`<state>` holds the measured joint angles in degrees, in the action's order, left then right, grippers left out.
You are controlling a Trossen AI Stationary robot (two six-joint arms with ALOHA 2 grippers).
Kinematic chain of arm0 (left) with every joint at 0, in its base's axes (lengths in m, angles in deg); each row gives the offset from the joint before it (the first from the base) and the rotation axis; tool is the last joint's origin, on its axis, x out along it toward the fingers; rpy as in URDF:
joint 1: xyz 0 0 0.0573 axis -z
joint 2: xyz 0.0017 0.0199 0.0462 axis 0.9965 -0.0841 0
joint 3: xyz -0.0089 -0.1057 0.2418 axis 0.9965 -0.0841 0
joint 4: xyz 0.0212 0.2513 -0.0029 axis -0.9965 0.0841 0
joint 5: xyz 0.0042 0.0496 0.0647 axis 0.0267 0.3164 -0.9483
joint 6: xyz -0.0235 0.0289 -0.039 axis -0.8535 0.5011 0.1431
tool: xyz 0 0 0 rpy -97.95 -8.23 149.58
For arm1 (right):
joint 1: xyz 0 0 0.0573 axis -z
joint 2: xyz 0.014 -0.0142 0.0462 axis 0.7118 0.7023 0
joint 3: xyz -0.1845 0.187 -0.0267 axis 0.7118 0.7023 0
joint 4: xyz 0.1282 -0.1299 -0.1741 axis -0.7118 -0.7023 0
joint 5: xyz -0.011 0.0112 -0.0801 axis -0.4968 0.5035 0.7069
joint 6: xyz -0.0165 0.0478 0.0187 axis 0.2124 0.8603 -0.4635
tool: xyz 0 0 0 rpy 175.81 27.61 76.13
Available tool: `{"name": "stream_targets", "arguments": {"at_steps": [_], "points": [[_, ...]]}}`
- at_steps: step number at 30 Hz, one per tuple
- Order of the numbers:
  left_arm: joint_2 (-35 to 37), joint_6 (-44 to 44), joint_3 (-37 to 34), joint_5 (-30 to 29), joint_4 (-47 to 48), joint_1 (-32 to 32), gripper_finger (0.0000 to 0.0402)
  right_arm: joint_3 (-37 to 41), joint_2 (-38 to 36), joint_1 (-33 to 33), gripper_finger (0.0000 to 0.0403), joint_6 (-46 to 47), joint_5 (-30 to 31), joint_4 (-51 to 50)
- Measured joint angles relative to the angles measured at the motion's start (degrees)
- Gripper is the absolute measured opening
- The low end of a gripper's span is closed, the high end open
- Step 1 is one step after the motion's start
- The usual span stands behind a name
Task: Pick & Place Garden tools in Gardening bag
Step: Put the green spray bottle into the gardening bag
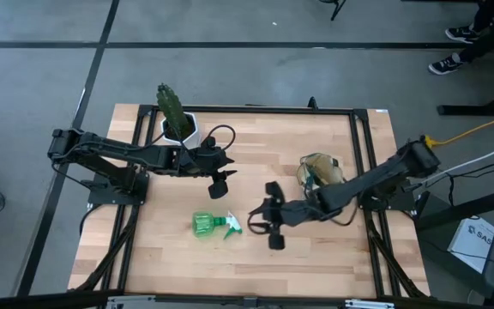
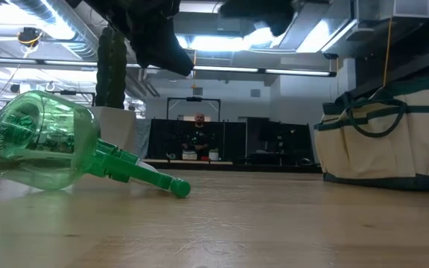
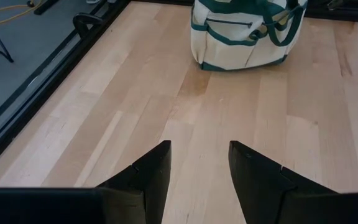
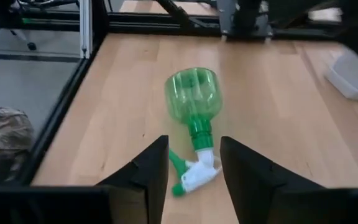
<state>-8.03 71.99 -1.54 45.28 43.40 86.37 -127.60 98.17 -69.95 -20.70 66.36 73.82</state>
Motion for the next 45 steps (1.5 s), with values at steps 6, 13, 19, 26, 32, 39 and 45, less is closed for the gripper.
{"name": "stream_targets", "arguments": {"at_steps": [6,13,19,26,32,39,45], "points": [[0.0,0.0,0.0,0.0,0.0,0.0,0.0157,0.0,9.0,2.0,0.0169,-4.1,-2.6,9.3],[0.0,0.0,0.0,0.0,0.0,0.0,0.0157,0.0,15.1,4.0,0.0209,-4.1,-5.9,16.3],[0.0,0.0,0.0,0.0,0.0,0.0,0.0157,0.0,19.3,3.1,0.0214,-11.1,-9.5,21.6],[0.0,0.0,0.0,0.0,0.0,0.0,0.0157,-4.0,25.4,2.2,0.0211,-13.1,-9.6,24.3],[0.0,0.0,0.0,0.0,0.0,0.0,0.0157,-13.0,30.8,2.2,0.0211,-14.3,-9.9,14.8],[0.0,0.0,0.0,0.0,0.0,0.0,0.0157,-17.0,31.8,2.5,0.0211,-14.8,-9.9,3.3],[0.0,0.0,0.0,0.0,0.0,0.0,0.0157,-17.0,31.8,3.1,0.021,-14.7,-9.9,3.2]]}}
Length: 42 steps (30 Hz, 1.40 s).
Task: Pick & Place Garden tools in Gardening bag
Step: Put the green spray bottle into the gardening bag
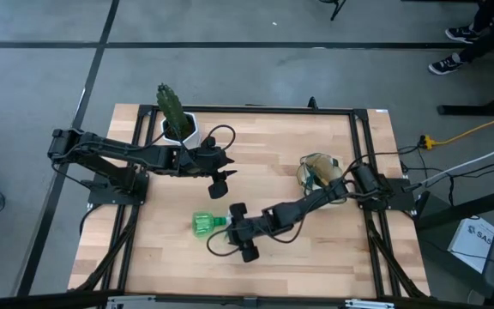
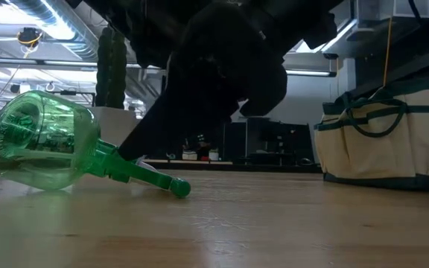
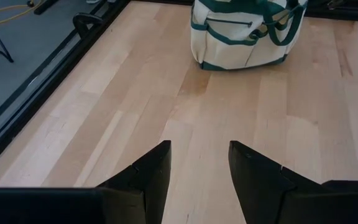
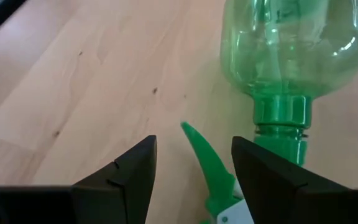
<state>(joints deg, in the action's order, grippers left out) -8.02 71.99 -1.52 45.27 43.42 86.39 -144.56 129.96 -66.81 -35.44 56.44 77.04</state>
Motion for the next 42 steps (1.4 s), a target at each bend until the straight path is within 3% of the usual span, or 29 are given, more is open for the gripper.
{"name": "stream_targets", "arguments": {"at_steps": [24,28,36,42], "points": [[0.0,0.0,0.0,0.0,0.0,0.0,0.0157,0.0,3.2,0.8,0.0203,0.8,-0.6,2.5],[0.0,0.0,0.0,0.0,0.0,0.0,0.0157,-0.1,3.2,0.8,0.0166,0.8,-0.3,2.5],[0.0,0.0,0.0,0.0,0.0,0.0,0.0157,-0.1,3.2,0.8,0.0051,2.4,-0.3,2.4],[0.0,0.0,0.0,0.0,0.0,0.0,0.0157,-0.1,3.2,0.8,0.0027,8.0,-0.6,2.2]]}}
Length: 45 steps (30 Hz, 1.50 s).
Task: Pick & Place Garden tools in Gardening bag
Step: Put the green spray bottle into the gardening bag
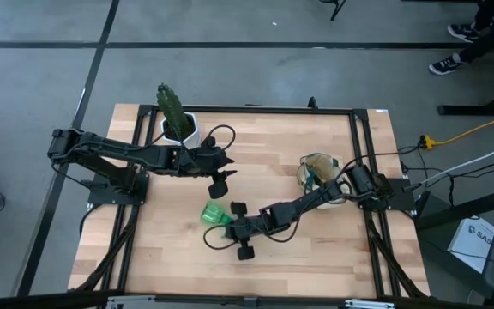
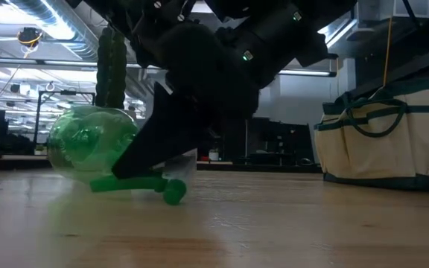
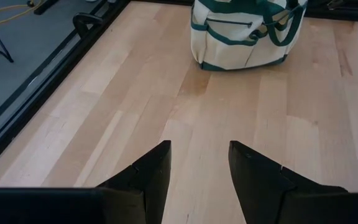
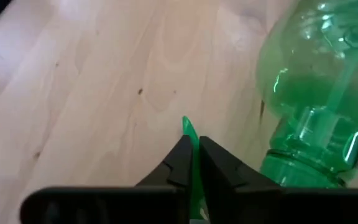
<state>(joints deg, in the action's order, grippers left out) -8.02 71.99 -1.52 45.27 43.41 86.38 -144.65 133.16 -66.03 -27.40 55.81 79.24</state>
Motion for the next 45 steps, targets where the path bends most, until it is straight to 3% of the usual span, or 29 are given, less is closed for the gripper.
{"name": "stream_targets", "arguments": {"at_steps": [7,15,24,32,41,45], "points": [[0.0,0.0,0.0,0.0,0.0,0.0,0.0157,0.0,-1.8,-0.1,0.0026,4.4,-6.1,-4.2],[0.0,0.0,0.0,0.0,-0.1,0.0,0.0157,0.2,-8.1,-0.3,0.0026,10.6,-11.4,-27.6],[0.0,0.0,0.0,0.0,0.0,0.0,0.0157,0.3,-16.2,-3.1,0.0026,14.2,-11.5,-48.4],[0.0,0.0,0.0,0.0,0.0,0.0,0.0157,0.2,-23.8,-6.8,0.0026,14.1,-5.1,-50.2],[0.0,0.0,0.0,0.0,0.0,0.0,0.0157,0.2,-24.4,-7.2,0.0024,14.6,-4.6,-50.3],[0.0,0.0,0.0,0.0,0.0,0.0,0.0157,0.1,-24.6,-7.2,0.0024,17.5,-3.1,-56.6]]}}
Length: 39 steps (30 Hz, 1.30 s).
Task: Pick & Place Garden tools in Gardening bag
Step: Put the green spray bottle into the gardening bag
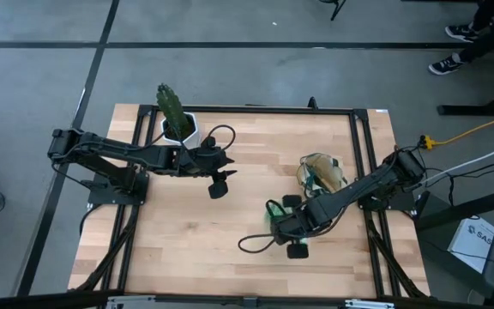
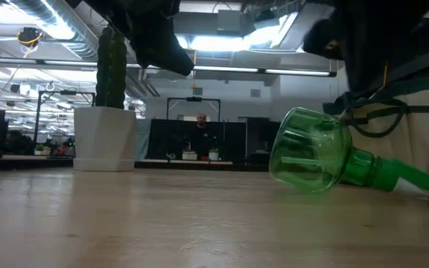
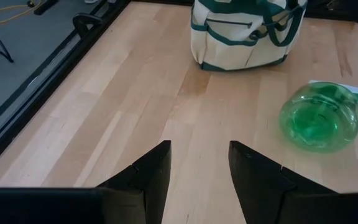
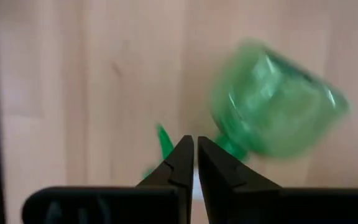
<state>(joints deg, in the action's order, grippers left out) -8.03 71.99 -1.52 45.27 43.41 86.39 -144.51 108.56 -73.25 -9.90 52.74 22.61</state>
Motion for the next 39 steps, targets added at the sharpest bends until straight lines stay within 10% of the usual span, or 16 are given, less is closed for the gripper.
{"name": "stream_targets", "arguments": {"at_steps": [22,39], "points": [[0.0,0.0,0.0,0.0,0.0,0.0,0.0157,0.0,0.0,-13.2,0.0016,26.7,5.5,-9.0],[0.0,0.0,0.0,0.0,0.0,0.0,0.0157,0.0,-0.1,-17.2,0.0013,39.7,24.2,-3.7]]}}
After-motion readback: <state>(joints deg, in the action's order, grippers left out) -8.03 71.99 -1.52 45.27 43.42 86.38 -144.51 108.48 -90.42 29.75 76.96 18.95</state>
